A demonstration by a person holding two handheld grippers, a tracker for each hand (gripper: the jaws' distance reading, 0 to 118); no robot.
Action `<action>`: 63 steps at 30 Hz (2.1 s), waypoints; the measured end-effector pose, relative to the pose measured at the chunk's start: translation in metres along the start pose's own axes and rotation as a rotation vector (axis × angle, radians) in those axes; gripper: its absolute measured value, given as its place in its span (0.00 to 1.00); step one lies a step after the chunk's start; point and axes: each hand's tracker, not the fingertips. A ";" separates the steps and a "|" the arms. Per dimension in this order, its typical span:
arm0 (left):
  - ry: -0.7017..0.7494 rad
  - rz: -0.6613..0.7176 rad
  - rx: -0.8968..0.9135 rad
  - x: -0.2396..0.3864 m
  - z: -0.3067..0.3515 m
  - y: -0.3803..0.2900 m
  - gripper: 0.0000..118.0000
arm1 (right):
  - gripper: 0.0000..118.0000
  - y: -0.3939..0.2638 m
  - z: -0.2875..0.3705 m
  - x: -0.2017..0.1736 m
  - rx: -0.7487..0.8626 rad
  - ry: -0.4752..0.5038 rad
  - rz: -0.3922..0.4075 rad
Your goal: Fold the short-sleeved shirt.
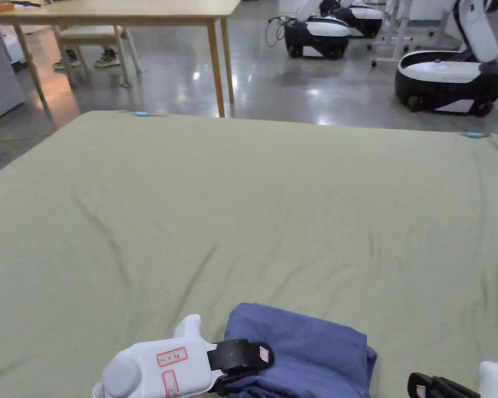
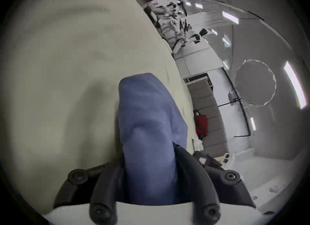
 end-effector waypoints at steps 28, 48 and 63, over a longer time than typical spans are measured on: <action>0.724 -0.404 0.429 -0.037 0.307 0.118 0.86 | 0.01 0.009 -0.005 -0.079 0.021 0.041 0.093; 0.411 -0.837 0.770 0.283 0.124 -0.012 0.03 | 0.03 0.162 0.139 -0.092 0.529 -0.239 0.314; 0.462 -0.863 0.791 0.296 0.128 -0.027 0.29 | 0.39 0.154 0.154 -0.097 0.574 -0.220 0.319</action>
